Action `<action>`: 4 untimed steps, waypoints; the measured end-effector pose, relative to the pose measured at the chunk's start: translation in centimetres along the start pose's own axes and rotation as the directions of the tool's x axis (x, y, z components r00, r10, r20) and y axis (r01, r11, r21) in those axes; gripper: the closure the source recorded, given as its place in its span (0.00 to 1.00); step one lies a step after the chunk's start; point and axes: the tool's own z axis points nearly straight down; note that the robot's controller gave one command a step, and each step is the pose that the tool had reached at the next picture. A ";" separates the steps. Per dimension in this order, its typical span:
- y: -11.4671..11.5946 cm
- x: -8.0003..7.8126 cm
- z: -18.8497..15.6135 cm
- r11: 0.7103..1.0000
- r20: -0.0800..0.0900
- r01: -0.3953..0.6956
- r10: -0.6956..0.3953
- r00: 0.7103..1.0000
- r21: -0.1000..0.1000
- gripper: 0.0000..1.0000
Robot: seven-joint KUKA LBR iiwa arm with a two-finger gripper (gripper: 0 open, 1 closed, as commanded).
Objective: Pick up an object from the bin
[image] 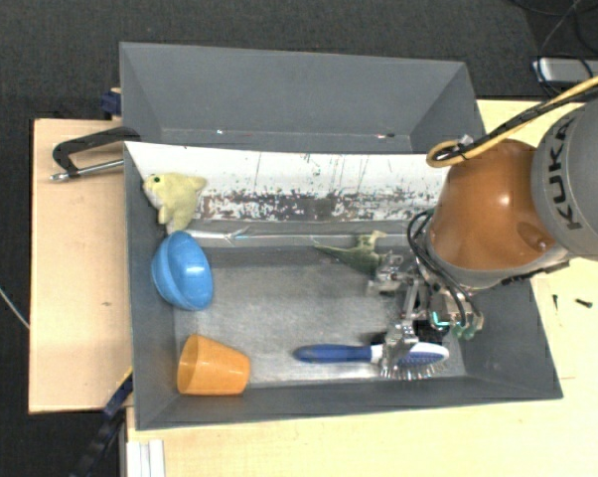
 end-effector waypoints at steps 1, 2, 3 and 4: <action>-1.2 -0.1 6.3 0.993 0.004 -0.117 0.117 0.993 -0.004 0.00; -1.3 -0.3 6.3 0.993 0.014 -0.114 0.114 0.993 -0.002 1.00; -2.6 -1.4 -6.3 0.994 0.020 -0.111 0.111 0.994 0.000 1.00; -2.8 -2.6 -13.8 1.000 0.020 0.025 -0.025 0.999 0.002 1.00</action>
Offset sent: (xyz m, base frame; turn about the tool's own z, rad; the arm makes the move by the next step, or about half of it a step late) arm 0.0001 -0.0144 -0.0647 0.1157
